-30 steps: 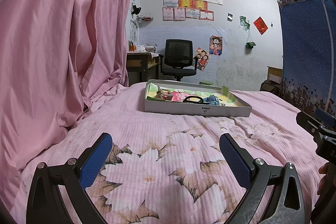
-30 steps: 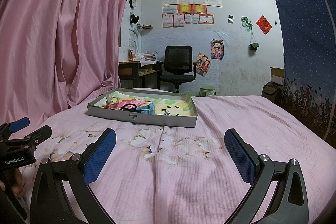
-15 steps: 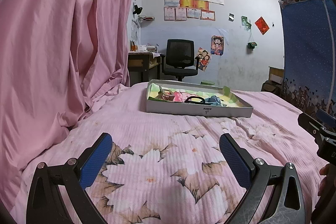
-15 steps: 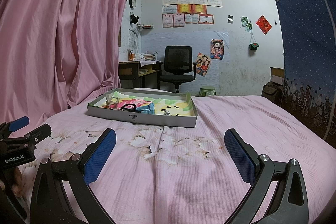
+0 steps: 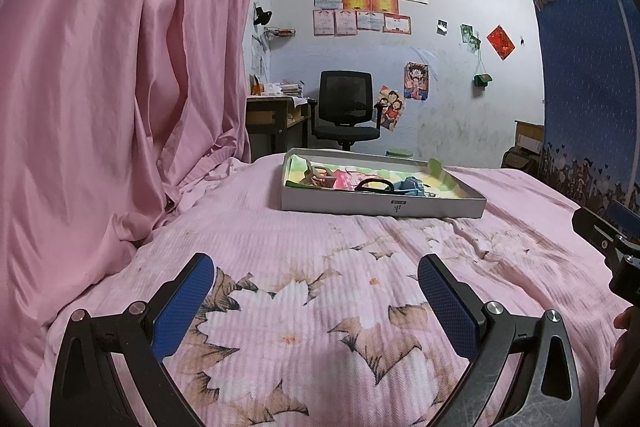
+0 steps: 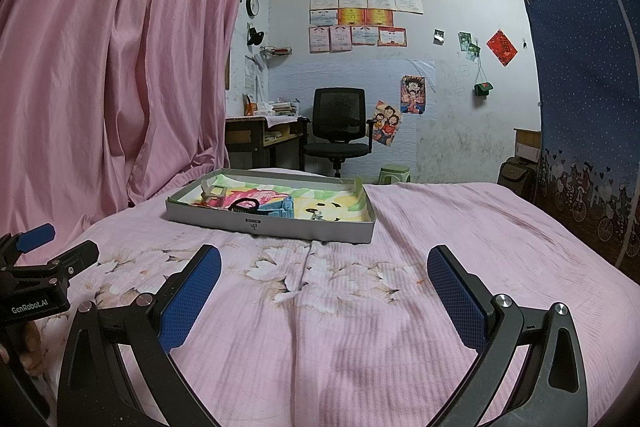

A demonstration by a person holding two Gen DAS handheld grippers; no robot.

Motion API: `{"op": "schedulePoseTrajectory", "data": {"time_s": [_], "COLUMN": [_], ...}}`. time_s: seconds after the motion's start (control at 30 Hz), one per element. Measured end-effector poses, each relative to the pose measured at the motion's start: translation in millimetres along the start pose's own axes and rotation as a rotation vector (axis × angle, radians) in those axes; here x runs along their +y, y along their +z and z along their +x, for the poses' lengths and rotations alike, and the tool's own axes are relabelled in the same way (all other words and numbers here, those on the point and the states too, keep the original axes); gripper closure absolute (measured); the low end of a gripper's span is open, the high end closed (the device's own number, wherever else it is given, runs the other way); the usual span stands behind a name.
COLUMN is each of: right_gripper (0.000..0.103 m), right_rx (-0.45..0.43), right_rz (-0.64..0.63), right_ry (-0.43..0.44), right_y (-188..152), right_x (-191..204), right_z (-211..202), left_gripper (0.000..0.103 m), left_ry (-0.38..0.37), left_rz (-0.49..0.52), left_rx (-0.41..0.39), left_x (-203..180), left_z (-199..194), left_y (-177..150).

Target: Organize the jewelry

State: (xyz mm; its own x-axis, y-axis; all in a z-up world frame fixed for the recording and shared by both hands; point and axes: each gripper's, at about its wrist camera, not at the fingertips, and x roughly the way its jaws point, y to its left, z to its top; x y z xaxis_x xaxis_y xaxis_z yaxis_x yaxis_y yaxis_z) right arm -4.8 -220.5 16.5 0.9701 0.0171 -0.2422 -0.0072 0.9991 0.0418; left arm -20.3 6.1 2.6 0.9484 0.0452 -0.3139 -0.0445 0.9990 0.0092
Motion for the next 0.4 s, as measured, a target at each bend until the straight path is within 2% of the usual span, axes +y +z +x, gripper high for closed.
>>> {"op": "schedulePoseTrajectory", "data": {"time_s": [0.4], "right_gripper": [0.001], "right_rx": [0.001], "right_rz": [0.0], "right_ry": [0.0], "right_y": [-0.1], "right_x": [0.2], "right_z": [0.0], "left_gripper": [0.0], "left_ry": [0.002], "left_rz": [-0.006], "left_rx": [0.006], "left_x": [2.1], "left_z": [0.2], "left_y": [-1.6]}}
